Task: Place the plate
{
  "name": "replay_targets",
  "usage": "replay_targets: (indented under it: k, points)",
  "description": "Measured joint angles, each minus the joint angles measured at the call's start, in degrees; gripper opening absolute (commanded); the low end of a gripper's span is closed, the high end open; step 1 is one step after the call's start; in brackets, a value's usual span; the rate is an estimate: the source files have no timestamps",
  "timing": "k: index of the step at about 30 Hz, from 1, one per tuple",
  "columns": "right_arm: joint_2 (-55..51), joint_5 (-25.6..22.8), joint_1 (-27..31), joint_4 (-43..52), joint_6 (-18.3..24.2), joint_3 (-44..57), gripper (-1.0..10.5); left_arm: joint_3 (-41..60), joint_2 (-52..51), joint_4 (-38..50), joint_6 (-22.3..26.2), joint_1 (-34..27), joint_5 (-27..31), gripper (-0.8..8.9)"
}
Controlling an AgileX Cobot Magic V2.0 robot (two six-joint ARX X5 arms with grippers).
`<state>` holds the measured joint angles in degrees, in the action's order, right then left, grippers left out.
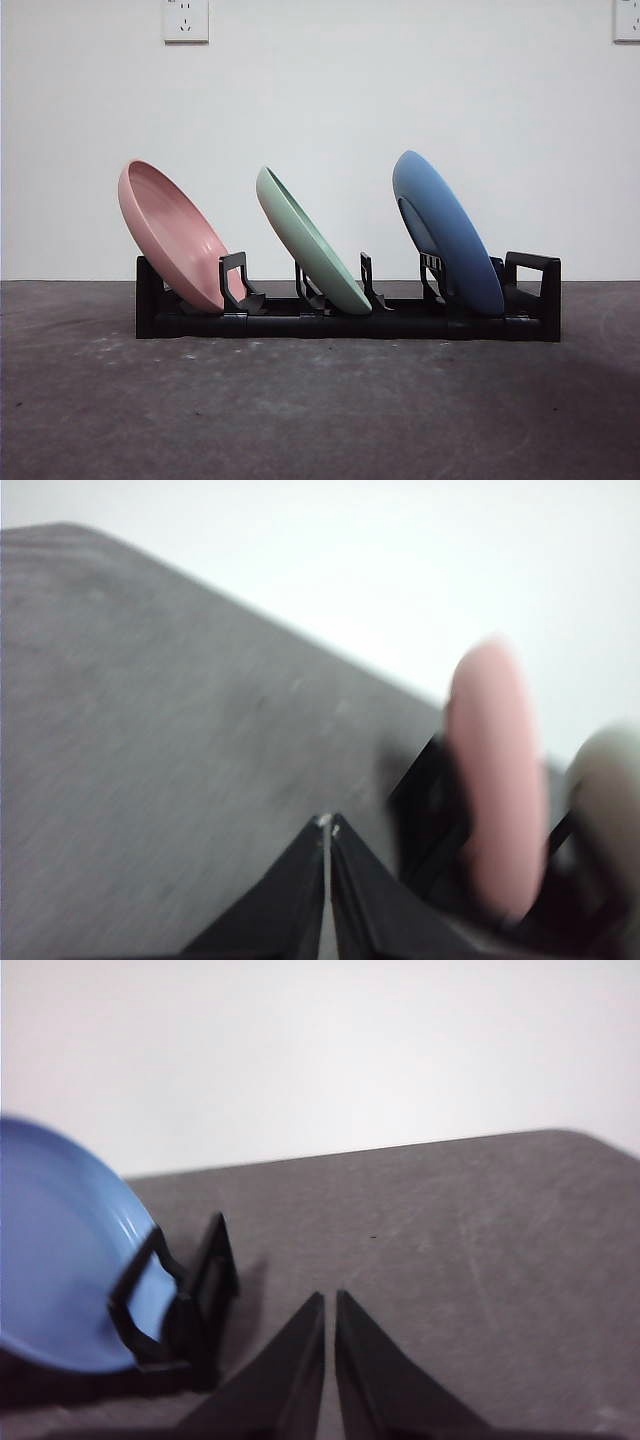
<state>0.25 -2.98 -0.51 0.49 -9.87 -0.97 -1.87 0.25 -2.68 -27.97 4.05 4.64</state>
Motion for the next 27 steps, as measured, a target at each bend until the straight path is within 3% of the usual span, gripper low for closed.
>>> replay_targets:
  k: [3,8,13,21,27]
  points:
    - [0.2,0.7,0.0,-2.2,-6.6,-1.7,0.1,-0.2,0.0,3.7,-2.1,0.0,0.0,0.11]
    - [4.7,3.4,0.0,-10.7,-11.2,-11.4,0.1,-7.1,4.9,-6.3,-5.0,0.0,-2.9,0.11]
    - [14.1,9.0,0.0,-17.2,-11.4,-21.0,0.1,-20.2,13.7,-17.4,-5.2,0.1,-7.9,0.11]
    - [32.4,20.2,0.0,-26.3,-11.5,-38.2,0.1,-39.1,31.2,-32.0,2.9,0.1,-12.1,0.11]
    - [46.9,31.2,-0.7,-32.7,-11.3,-52.2,0.1,-46.9,42.3,-38.6,7.0,0.1,-15.3,0.11]
